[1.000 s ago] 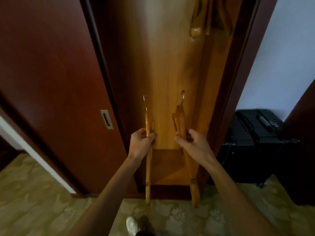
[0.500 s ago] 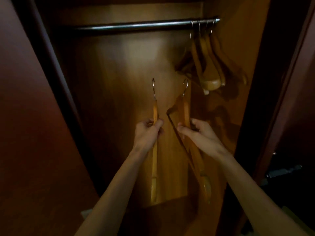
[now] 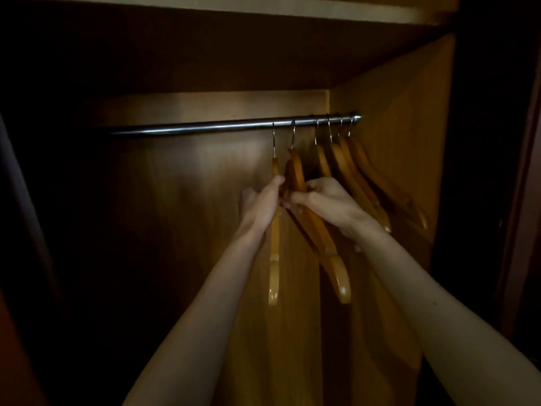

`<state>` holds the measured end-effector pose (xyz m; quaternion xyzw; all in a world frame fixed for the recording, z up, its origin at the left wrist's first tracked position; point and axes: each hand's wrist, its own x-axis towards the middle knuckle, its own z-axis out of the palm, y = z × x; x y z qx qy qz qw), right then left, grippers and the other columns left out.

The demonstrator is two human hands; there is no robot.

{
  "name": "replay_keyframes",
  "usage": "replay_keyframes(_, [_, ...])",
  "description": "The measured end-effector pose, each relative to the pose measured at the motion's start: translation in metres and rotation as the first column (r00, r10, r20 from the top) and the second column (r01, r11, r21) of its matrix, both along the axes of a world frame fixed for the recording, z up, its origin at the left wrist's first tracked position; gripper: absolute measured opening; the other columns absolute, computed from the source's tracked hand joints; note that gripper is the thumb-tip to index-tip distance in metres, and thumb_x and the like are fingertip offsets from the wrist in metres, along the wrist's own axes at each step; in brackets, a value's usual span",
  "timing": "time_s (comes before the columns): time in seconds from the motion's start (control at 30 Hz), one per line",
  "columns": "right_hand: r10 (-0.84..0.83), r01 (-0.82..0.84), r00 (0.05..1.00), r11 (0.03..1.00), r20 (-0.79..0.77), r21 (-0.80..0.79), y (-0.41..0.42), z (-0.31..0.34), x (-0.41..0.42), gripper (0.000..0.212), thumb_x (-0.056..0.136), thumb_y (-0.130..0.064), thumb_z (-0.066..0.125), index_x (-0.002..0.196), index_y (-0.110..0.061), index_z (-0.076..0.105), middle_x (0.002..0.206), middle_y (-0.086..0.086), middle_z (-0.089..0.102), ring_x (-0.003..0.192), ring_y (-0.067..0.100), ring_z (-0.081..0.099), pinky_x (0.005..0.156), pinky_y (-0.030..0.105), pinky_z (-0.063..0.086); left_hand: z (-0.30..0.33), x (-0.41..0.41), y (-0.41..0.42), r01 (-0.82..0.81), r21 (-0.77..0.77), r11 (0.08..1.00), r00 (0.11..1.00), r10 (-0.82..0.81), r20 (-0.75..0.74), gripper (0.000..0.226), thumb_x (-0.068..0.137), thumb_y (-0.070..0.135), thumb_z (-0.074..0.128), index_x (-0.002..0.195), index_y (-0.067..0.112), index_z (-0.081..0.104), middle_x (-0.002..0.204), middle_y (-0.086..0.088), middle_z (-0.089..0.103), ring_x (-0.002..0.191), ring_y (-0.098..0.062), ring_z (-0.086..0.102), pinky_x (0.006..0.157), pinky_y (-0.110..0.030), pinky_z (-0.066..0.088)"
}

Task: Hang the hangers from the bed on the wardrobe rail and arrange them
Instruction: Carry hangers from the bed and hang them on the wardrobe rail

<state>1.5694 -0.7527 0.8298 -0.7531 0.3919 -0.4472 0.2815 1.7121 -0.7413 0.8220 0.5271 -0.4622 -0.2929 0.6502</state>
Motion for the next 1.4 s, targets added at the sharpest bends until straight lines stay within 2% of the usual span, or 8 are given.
replay_keyframes(0.17, [-0.043,0.042,0.998,0.999,0.045,0.018,-0.028,0.031,-0.005,0.02,0.087,-0.033,0.066,0.086,-0.016,0.076,0.078,0.001,0.076,0.068,0.007,0.071,0.069,0.027,0.053,0.022,-0.012,-0.032,0.055,-0.064,0.996,0.997,-0.051,0.062,0.034,0.088,0.048,0.064,0.085,0.015,0.073,0.073,-0.006,0.076,0.073,-0.021,0.073,0.085,-0.041,0.059])
replay_keyframes(0.33, [-0.087,0.086,0.996,0.995,0.011,0.056,-0.058,0.065,-0.009,0.025,0.085,-0.038,0.068,0.086,-0.014,0.075,0.075,0.002,0.074,0.069,0.01,0.07,0.068,0.031,0.055,0.046,-0.019,-0.064,0.006,-0.077,0.997,0.999,-0.003,0.037,0.032,0.091,0.045,0.06,0.086,0.015,0.072,0.069,-0.003,0.072,0.064,-0.017,0.066,0.074,-0.036,0.057])
replay_keyframes(0.43, [-0.099,0.102,0.994,0.993,-0.049,0.065,-0.073,0.074,-0.008,0.022,0.084,-0.038,0.068,0.078,-0.017,0.071,0.059,-0.004,0.061,0.045,0.005,0.055,0.053,0.024,0.044,0.055,-0.019,-0.083,-0.005,-0.059,0.998,0.999,0.007,0.034,0.031,0.091,0.045,0.06,0.09,0.016,0.07,0.072,-0.004,0.073,0.069,-0.018,0.068,0.069,-0.032,0.055])
replay_keyframes(0.67, [-0.09,0.098,0.994,0.985,-0.062,0.144,-0.096,0.058,-0.006,0.018,0.087,-0.029,0.065,0.072,-0.019,0.067,0.053,-0.004,0.059,0.047,0.011,0.053,0.049,0.023,0.042,0.042,-0.023,-0.107,-0.002,-0.035,0.999,0.994,0.006,0.111,0.03,0.091,0.046,0.061,0.08,0.019,0.067,0.075,-0.002,0.07,0.07,-0.015,0.067,0.059,-0.026,0.049])
replay_keyframes(0.9, [-0.129,0.151,0.983,0.973,-0.134,0.173,-0.098,0.062,-0.013,0.023,0.093,-0.023,0.063,0.073,-0.012,0.064,0.039,-0.007,0.049,0.025,0.004,0.036,0.03,0.014,0.028,0.024,-0.03,-0.12,0.046,-0.032,0.998,0.995,-0.043,0.094,0.039,0.089,0.049,0.06,0.091,0.014,0.076,0.072,-0.004,0.075,0.073,-0.017,0.071,0.07,-0.031,0.054])
replay_keyframes(1.0, [-0.179,0.199,0.972,0.971,-0.153,0.13,-0.105,0.059,-0.015,0.026,0.093,-0.027,0.063,0.071,-0.014,0.064,0.046,-0.003,0.05,0.028,0.005,0.038,0.031,0.015,0.03,0.019,-0.038,-0.122,0.047,-0.041,0.998,0.998,-0.044,0.051,0.036,0.093,0.045,0.06,0.094,0.011,0.073,0.072,-0.005,0.072,0.07,-0.015,0.069,0.064,-0.028,0.051])
replay_keyframes(1.17, [-0.244,0.258,0.959,0.963,-0.147,0.083,-0.108,0.054,-0.02,0.026,0.092,-0.025,0.062,0.067,-0.017,0.065,0.069,0.003,0.066,0.061,0.012,0.062,0.052,0.022,0.042,0.015,-0.054,-0.118,0.02,-0.055,0.998,1.0,-0.019,0.022,0.041,0.096,0.045,0.055,0.1,0.007,0.07,0.085,-0.01,0.074,0.073,-0.016,0.069,0.062,-0.025,0.048])
replay_keyframes(1.4, [-0.335,0.335,0.924,0.942,-0.186,-0.032,-0.098,0.047,-0.033,0.031,0.09,-0.039,0.065,0.068,-0.017,0.066,0.071,0.001,0.066,0.067,0.012,0.063,0.053,0.022,0.042,0.014,-0.063,-0.111,-0.029,-0.05,0.998,0.998,0.031,0.047,0.035,0.097,0.046,0.056,0.093,0.014,0.07,0.088,-0.005,0.072,0.079,-0.019,0.067,0.059,-0.026,0.047])
